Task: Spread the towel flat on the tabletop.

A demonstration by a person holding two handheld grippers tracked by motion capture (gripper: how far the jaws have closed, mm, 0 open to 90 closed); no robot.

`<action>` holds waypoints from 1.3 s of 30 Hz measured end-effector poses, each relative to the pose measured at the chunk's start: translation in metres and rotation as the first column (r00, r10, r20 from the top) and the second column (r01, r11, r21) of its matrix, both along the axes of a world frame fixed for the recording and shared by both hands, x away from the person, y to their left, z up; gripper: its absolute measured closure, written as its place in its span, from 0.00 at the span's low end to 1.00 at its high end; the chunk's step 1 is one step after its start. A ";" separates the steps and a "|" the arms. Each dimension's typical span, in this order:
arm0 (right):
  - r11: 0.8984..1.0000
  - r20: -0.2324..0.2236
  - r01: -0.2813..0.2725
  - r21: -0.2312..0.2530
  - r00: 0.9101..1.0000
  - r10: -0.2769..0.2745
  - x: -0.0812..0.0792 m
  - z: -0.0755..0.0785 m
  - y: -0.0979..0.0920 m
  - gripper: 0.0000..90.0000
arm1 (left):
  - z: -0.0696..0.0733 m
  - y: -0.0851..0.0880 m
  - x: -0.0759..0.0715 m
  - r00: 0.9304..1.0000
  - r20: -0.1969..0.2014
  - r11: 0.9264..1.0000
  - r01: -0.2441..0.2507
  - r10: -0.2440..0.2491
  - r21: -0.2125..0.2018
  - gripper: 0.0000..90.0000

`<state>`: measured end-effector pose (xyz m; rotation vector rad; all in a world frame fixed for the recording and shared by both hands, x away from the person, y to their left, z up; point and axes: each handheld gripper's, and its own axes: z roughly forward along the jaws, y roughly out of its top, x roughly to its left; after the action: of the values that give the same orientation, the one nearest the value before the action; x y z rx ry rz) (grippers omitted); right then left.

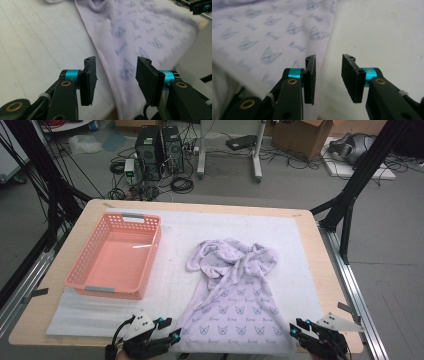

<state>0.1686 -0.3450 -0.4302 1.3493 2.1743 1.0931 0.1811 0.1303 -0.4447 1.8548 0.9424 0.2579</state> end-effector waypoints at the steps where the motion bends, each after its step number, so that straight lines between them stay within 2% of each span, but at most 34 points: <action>1: 1.000 0.002 0.006 -0.011 1.000 -0.006 0.008 -0.001 0.003 0.73 | 0.000 -0.002 0.006 1.000 -0.006 1.000 -0.005 0.005 -0.002 0.57; 2: 1.000 -0.001 0.008 -0.022 1.000 -0.008 0.013 -0.002 0.006 0.74 | -0.001 -0.007 0.016 1.000 -0.022 1.000 -0.010 0.010 0.003 0.57; 4: 1.000 -0.013 0.012 -0.009 1.000 -0.012 0.027 -0.008 0.015 0.77 | -0.004 -0.015 0.027 0.999 -0.044 1.000 -0.010 0.010 0.008 0.57; 5: 1.000 -0.023 0.010 -0.015 1.000 -0.011 0.030 -0.010 0.019 0.78 | -0.008 -0.022 0.033 0.998 -0.064 0.999 0.006 -0.004 0.031 0.58; 6: 1.000 -0.045 -0.010 -0.027 0.999 0.009 0.034 -0.015 0.025 0.84 | -0.010 -0.028 0.036 0.997 -0.075 0.998 0.025 -0.021 0.059 0.58; 7: 0.999 -0.031 -0.019 -0.026 0.999 0.018 0.034 -0.016 0.028 0.93 | -0.011 -0.032 0.035 0.999 -0.050 0.997 0.025 -0.022 0.078 0.60; 8: 0.999 -0.034 -0.037 -0.031 0.999 0.036 0.034 -0.015 0.028 0.96 | -0.011 -0.034 0.033 1.000 -0.025 0.994 0.010 -0.008 0.109 0.65; 9: 0.998 -0.036 -0.052 -0.046 0.998 0.050 0.032 -0.014 0.030 0.97 | -0.011 -0.034 0.031 1.000 -0.009 0.991 0.007 -0.006 0.134 0.78; 10: 0.995 -0.050 -0.075 -0.059 0.996 0.072 0.030 -0.012 0.029 0.98 | -0.011 -0.033 0.028 1.000 -0.014 0.992 0.013 -0.011 0.124 0.94; 14: 0.989 -0.081 -0.135 -0.052 0.988 0.130 0.019 -0.009 0.020 0.99 | -0.008 -0.022 0.011 0.999 -0.013 0.988 0.035 -0.033 0.151 0.96; 15: 0.989 -0.091 -0.142 -0.042 0.986 0.138 0.014 -0.008 0.017 0.99 | -0.008 -0.018 0.005 0.999 -0.017 0.987 0.048 -0.046 0.153 0.96; 17: 0.985 -0.108 -0.170 -0.018 0.980 0.167 0.006 -0.005 0.011 0.98 | -0.008 -0.010 -0.004 0.998 -0.034 0.989 0.065 -0.061 0.132 0.95; 18: 0.985 -0.103 -0.173 -0.008 0.980 0.172 0.004 -0.003 0.009 0.98 | -0.008 -0.008 -0.005 0.996 -0.041 0.989 0.084 -0.080 0.122 0.95; 19: 0.986 -0.094 -0.165 -0.007 0.982 0.163 0.003 -0.002 0.007 0.93 | -0.007 -0.007 -0.004 0.994 -0.034 0.988 0.106 -0.103 0.110 0.92; 21: 0.992 -0.064 -0.126 0.023 0.990 0.127 0.008 0.002 0.000 0.82 | -0.005 -0.007 0.002 0.996 -0.021 0.992 0.089 -0.087 0.086 0.74; 22: 0.995 -0.040 -0.090 0.044 0.995 0.092 0.014 0.003 -0.004 0.81 | -0.004 -0.008 0.007 0.997 -0.023 0.995 0.073 -0.071 0.066 0.67; 24: 0.997 -0.021 -0.043 0.059 0.999 0.044 0.024 0.003 -0.005 0.82 | -0.002 -0.010 0.016 0.998 -0.004 0.997 0.056 -0.056 0.044 0.64; 27: 1.000 -0.013 0.001 0.023 1.000 0.000 0.045 0.000 0.003 0.84 | 0.001 -0.013 0.030 0.999 0.015 0.999 0.041 -0.042 0.034 0.60; 32: 1.000 -0.011 0.011 -0.022 1.000 -0.012 0.081 -0.008 0.022 0.84 | 0.003 -0.017 0.056 0.999 0.030 1.000 0.010 -0.011 0.013 0.57; 36: 0.996 -0.034 -0.056 -0.070 0.998 0.053 0.099 -0.015 0.046 0.84 | 0.001 -0.019 0.067 1.000 0.026 1.000 0.005 -0.005 0.007 0.56; 37: 0.994 -0.017 -0.066 -0.082 0.998 0.065 0.101 -0.015 0.051 0.83 | 0.000 -0.020 0.068 1.000 0.025 1.000 0.005 -0.006 0.010 0.56; 39: 0.994 -0.024 -0.095 -0.056 0.995 0.094 0.103 -0.014 0.058 0.81 | 0.000 -0.020 0.070 1.000 0.025 1.000 0.003 -0.003 0.006 0.56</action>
<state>0.2720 -0.2871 -0.4438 1.2506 2.2884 1.0464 0.2508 0.1099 -0.4450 1.8547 0.9228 0.2818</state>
